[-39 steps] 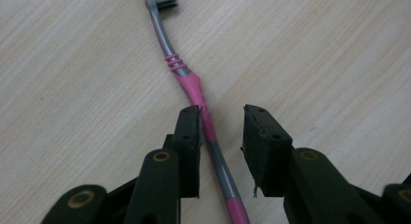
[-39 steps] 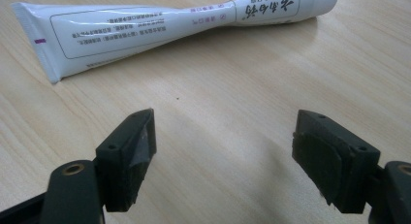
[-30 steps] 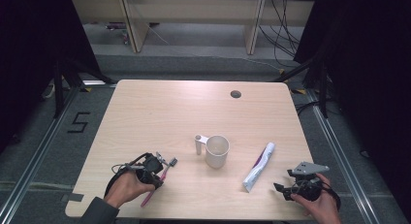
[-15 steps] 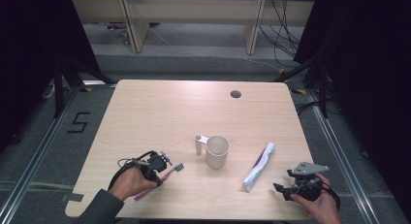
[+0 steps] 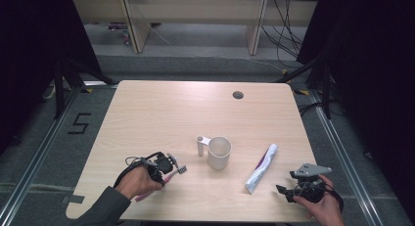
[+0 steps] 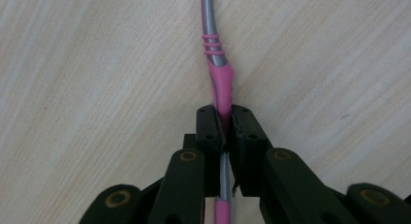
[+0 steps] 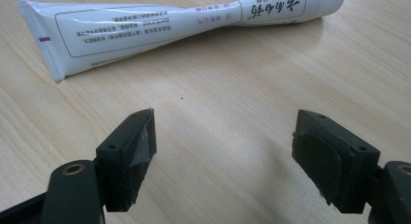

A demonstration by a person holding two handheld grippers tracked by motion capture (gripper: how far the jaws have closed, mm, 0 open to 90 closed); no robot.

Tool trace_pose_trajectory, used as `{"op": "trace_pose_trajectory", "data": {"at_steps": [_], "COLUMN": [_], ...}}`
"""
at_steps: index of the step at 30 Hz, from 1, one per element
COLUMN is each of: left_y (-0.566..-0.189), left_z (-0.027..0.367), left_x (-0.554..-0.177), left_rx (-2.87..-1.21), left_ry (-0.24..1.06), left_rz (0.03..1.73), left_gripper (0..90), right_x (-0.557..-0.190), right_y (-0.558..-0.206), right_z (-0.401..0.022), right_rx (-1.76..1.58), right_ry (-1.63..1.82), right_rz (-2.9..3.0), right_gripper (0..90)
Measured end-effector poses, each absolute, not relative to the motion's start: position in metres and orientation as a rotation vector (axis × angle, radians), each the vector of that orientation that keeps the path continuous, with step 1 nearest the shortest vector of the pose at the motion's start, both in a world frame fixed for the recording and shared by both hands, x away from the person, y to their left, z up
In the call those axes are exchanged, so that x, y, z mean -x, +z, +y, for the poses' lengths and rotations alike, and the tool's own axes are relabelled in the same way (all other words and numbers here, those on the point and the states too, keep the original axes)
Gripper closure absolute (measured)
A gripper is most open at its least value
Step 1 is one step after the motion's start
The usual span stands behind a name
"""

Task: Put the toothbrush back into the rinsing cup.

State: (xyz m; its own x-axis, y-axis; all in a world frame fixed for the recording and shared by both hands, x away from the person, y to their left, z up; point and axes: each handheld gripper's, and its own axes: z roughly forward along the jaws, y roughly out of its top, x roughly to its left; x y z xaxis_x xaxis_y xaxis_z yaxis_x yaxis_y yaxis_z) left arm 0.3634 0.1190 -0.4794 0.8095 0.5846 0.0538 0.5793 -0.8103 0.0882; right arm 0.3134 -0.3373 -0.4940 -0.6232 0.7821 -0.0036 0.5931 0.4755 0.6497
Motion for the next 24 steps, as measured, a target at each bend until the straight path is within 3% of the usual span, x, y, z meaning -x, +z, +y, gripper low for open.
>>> {"op": "trace_pose_trajectory", "data": {"at_steps": [13,24], "left_y": [-0.475,-0.452], "left_z": [0.117,0.144], "left_x": [-0.364,-0.367], "left_rx": [-2.951,-2.707], "left_ry": [0.175,0.221], "left_rz": [0.861,0.944], "left_gripper": [82.8,82.7], "right_x": [-0.314,-0.313], "right_y": [-0.494,-0.494], "right_z": [-0.338,-0.338], "right_rx": [-1.165,-1.168], "right_ry": [0.9,0.901], "right_rz": [2.419,2.411], "right_gripper": [24.6,24.7]}}
